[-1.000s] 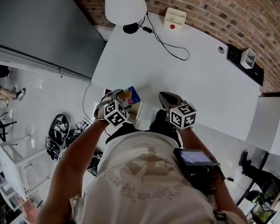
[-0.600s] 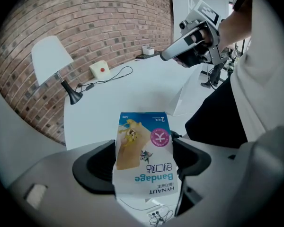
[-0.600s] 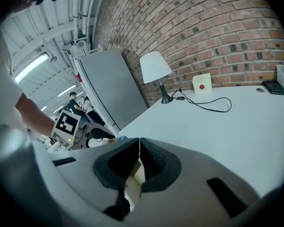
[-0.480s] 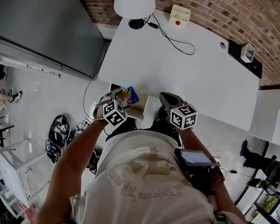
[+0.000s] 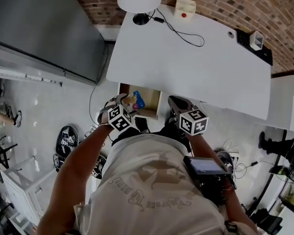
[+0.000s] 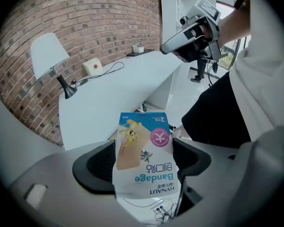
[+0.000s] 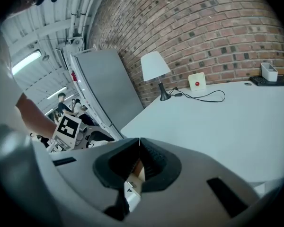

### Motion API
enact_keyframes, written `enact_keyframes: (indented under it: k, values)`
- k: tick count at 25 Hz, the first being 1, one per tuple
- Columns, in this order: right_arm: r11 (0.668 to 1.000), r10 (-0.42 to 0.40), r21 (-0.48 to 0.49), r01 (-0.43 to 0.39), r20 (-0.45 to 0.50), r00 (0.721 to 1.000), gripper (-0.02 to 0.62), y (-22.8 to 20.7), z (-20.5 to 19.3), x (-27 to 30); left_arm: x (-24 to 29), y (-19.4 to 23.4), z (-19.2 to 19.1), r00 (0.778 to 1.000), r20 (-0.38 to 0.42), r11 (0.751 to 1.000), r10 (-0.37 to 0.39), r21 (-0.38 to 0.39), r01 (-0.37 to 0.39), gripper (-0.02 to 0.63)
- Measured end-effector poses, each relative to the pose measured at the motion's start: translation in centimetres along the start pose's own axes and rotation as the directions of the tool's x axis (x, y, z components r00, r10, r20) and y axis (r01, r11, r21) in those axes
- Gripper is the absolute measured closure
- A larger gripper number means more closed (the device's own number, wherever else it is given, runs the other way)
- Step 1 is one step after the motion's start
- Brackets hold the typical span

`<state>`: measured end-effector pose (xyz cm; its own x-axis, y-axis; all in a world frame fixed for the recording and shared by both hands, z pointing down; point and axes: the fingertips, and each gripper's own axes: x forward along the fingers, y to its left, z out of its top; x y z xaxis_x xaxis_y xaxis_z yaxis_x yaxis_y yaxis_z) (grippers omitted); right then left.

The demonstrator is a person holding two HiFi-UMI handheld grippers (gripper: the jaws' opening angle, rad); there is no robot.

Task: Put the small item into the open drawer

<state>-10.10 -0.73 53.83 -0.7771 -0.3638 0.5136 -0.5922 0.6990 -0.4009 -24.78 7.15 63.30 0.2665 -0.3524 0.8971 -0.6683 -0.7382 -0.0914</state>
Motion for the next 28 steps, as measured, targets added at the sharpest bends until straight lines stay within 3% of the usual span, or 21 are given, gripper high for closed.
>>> enact_keyframes:
  k: [16, 28]
  values:
    - [0.981, -0.147, 0.128, 0.147, -0.008, 0.989, 0.589, 0.3, -6.6, -3.9, 3.4, -2.0, -2.1, 0.994, -0.056, 0.992, -0.089, 0.084, 0.093, 0.224]
    - [0.978, -0.139, 0.149, 0.145, -0.054, 0.989, 0.589, -1.4, -9.4, -3.1, 7.3, -2.9, -2.4, 0.986, -0.117, 0.987, -0.122, 0.092, 0.134, 0.223]
